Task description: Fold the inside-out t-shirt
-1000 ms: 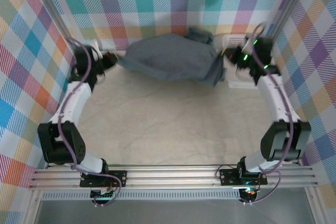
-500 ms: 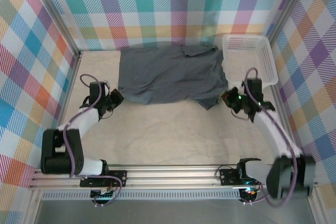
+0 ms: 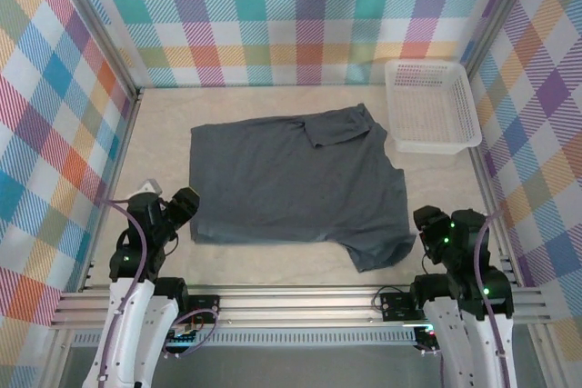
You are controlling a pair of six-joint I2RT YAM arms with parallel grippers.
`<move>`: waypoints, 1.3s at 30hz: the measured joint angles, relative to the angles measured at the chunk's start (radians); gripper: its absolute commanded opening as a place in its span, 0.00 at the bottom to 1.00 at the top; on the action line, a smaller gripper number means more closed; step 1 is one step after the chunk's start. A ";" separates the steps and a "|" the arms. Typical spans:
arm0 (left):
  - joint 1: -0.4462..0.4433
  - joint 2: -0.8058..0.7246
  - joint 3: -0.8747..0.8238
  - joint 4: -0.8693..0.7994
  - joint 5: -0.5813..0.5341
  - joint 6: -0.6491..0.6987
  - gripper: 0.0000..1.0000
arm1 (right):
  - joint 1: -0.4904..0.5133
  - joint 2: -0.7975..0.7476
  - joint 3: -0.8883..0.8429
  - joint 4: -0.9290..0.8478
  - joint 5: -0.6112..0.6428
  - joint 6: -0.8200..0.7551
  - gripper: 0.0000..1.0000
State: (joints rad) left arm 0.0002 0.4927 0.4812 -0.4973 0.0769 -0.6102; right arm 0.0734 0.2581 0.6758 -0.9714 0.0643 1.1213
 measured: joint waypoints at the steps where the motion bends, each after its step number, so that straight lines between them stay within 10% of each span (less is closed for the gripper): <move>1: -0.001 0.018 0.014 -0.010 -0.002 0.006 0.64 | 0.000 -0.006 0.005 0.021 0.000 -0.026 0.65; 8: -0.045 0.340 0.237 0.069 0.035 0.087 0.52 | 0.000 0.299 0.068 0.377 -0.144 -0.291 0.49; 13: -0.141 0.803 0.459 0.119 0.043 0.124 0.00 | 0.025 0.870 0.236 0.489 -0.277 -0.400 0.15; 23: -0.135 1.538 0.912 0.021 -0.057 0.053 0.00 | 0.089 1.292 0.210 0.513 -0.278 -0.378 0.09; 39: -0.038 1.854 1.382 0.029 -0.013 0.039 0.02 | 0.348 1.488 0.213 0.819 -0.283 -0.043 0.05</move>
State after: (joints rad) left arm -0.0380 2.3470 1.8633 -0.4686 0.0635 -0.5716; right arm 0.4213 1.7458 0.8886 -0.1524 -0.2188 1.0779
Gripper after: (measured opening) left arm 0.050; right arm 0.053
